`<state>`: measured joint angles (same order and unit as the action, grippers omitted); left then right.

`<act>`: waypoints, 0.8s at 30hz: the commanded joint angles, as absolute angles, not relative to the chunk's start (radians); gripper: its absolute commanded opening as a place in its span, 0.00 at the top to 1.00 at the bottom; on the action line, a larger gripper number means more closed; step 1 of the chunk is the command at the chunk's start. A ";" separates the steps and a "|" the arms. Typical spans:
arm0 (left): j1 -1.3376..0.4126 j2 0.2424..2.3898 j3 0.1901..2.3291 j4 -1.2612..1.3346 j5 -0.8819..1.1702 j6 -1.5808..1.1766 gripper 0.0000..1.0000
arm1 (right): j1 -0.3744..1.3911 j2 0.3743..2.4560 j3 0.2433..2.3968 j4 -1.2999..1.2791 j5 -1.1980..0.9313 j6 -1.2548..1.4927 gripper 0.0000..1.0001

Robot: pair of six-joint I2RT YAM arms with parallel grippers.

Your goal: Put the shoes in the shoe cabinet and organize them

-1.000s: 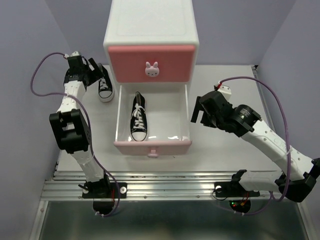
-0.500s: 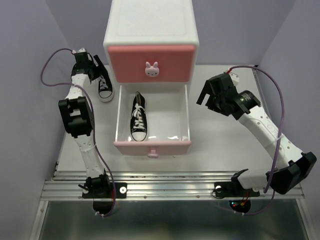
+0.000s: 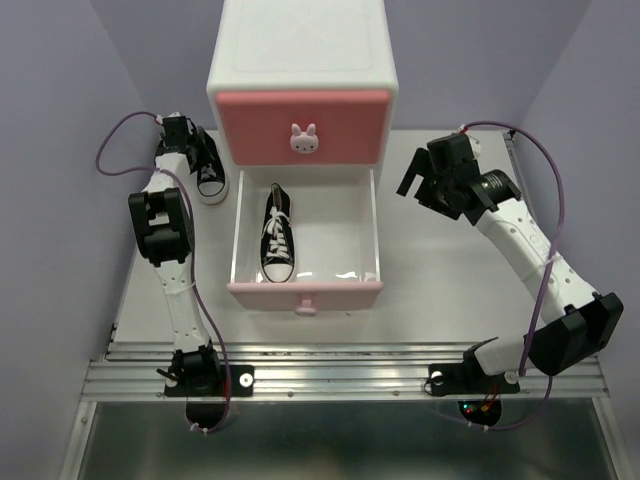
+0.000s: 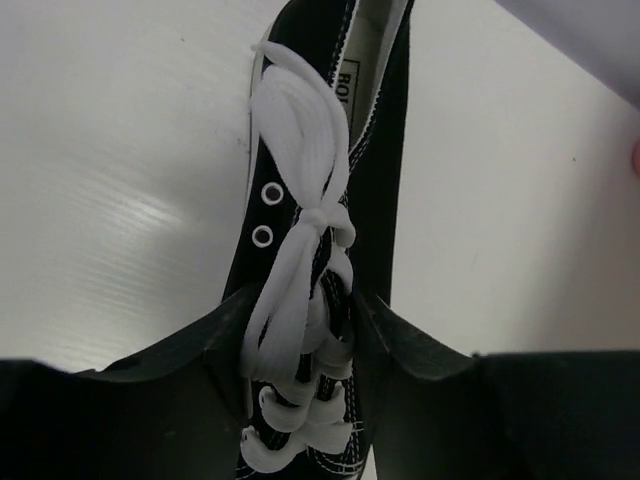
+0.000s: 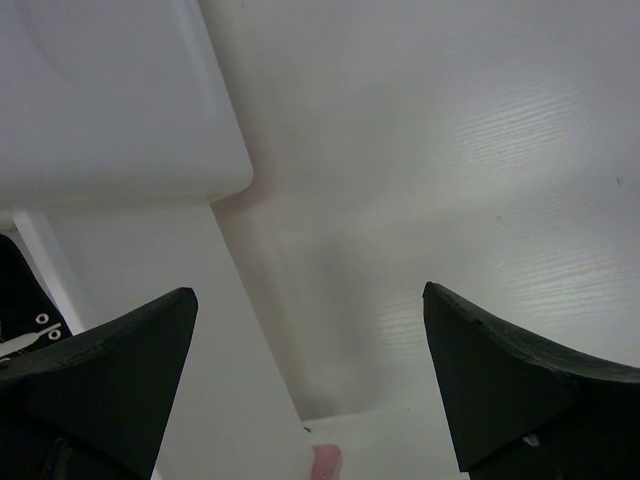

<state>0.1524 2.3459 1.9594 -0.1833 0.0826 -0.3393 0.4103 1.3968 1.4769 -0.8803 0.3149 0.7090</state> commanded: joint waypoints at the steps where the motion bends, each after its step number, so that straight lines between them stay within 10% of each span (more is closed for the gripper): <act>1: 0.147 2.342 2.011 -0.156 0.063 -0.339 0.61 | 0.393 1.352 1.500 -0.831 0.291 0.675 0.00; 7: 0.147 2.353 2.011 -0.170 0.029 -0.337 1.00 | 0.383 1.325 1.488 -0.831 0.281 0.673 0.00; 24: 0.143 1.791 1.640 -0.109 0.000 -0.414 1.00 | 0.383 1.295 1.490 -0.841 0.322 0.692 0.00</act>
<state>0.1459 2.1059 1.7351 -0.2081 0.0227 -0.3370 0.3908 1.3212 1.4765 -0.8700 0.2958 0.6811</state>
